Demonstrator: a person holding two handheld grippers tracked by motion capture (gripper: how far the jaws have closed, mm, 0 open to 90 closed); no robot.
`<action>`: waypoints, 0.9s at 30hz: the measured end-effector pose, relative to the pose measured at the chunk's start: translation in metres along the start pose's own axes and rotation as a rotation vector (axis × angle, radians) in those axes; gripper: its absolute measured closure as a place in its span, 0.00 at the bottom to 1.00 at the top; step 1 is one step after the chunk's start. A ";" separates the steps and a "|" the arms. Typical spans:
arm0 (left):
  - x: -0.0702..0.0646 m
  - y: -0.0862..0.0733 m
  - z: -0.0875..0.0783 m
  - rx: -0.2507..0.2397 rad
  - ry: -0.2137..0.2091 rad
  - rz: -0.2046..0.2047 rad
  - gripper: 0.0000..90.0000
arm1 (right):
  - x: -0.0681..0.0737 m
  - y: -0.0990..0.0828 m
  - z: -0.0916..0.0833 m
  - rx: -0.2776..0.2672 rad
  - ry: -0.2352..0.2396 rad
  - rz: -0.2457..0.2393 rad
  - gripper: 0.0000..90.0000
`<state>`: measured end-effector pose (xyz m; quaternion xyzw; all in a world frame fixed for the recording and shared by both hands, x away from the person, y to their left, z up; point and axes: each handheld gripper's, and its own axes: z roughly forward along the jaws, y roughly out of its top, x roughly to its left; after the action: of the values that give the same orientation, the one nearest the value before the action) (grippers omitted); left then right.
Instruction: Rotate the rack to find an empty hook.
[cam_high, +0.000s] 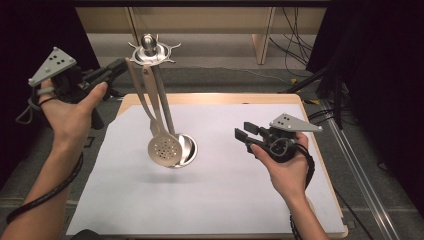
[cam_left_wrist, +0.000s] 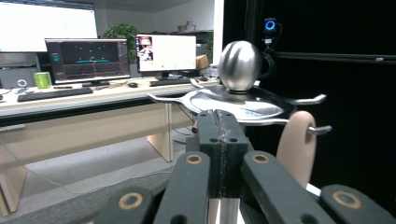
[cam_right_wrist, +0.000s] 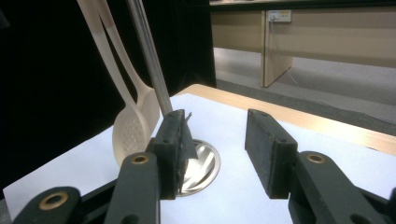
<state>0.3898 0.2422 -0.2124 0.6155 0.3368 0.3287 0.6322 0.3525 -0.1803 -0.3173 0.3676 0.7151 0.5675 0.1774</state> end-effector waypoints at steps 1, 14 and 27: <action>0.001 0.000 0.001 0.000 0.005 -0.004 0.99 | 0.000 0.000 0.000 0.000 0.000 0.000 0.65; 0.013 0.001 0.013 0.012 0.044 -0.008 0.99 | 0.000 0.000 0.000 -0.004 0.002 -0.001 0.66; 0.021 0.004 0.026 0.028 0.058 -0.007 0.99 | 0.002 0.000 0.001 0.007 0.004 0.018 0.66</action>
<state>0.4232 0.2456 -0.2089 0.6134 0.3620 0.3395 0.6144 0.3517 -0.1786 -0.3174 0.3736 0.7140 0.5674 0.1695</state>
